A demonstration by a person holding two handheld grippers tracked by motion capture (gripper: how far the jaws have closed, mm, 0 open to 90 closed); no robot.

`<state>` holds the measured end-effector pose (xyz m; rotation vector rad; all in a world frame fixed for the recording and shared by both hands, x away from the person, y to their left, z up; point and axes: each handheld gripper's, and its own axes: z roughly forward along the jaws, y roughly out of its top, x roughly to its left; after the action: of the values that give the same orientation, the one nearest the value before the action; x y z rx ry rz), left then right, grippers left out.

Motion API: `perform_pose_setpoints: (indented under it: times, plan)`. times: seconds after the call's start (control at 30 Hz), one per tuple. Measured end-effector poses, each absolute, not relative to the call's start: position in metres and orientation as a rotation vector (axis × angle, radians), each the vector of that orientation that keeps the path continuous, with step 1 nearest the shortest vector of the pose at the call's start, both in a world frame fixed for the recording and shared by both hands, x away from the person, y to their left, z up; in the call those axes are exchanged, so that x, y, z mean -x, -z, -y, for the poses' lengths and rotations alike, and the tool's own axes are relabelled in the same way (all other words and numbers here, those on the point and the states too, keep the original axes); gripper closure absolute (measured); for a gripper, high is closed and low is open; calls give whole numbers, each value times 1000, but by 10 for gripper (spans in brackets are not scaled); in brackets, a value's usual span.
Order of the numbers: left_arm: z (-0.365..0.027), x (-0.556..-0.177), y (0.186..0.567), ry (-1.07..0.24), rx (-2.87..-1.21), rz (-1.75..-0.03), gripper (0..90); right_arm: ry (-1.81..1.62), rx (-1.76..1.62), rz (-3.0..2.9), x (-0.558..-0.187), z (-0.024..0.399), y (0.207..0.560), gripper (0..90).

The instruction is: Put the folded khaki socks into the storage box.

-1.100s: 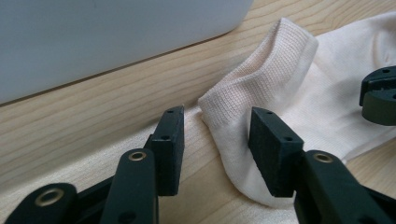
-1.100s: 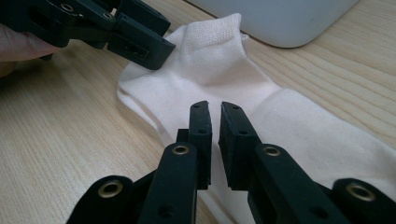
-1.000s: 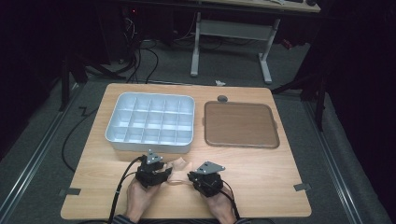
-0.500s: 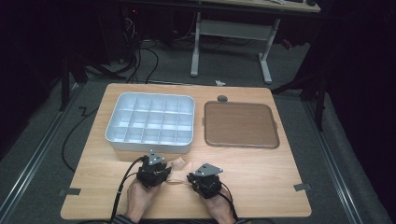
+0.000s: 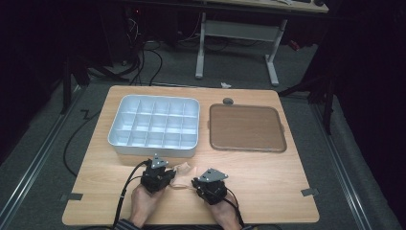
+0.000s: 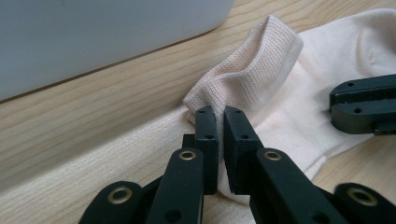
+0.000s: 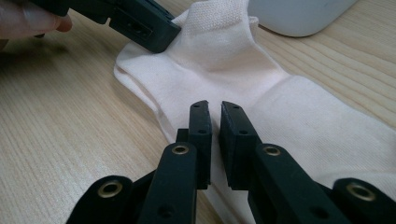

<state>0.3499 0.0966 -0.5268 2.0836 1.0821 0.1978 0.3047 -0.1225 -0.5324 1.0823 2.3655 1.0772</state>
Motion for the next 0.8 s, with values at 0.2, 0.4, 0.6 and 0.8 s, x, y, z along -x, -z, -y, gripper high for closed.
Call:
perform_pose_setpoints:
  times: [0.2,0.4,0.6,0.8]
  plan:
    - [-99,-352,527,-163,-2070,-1089,860,-1070,-1081,-2371,-305,123,532,832]
    - [-102,-352,524,-144,-2048,-1085,866,-1070,-1076,-2374,-305,123,532,832]
    - [-106,-350,519,-109,-2008,-1069,868,-1073,-1079,-2377,-305,123,532,832]
    - [-110,-349,513,-66,-1941,-1047,869,-1070,-1080,-2380,-305,123,532,831]
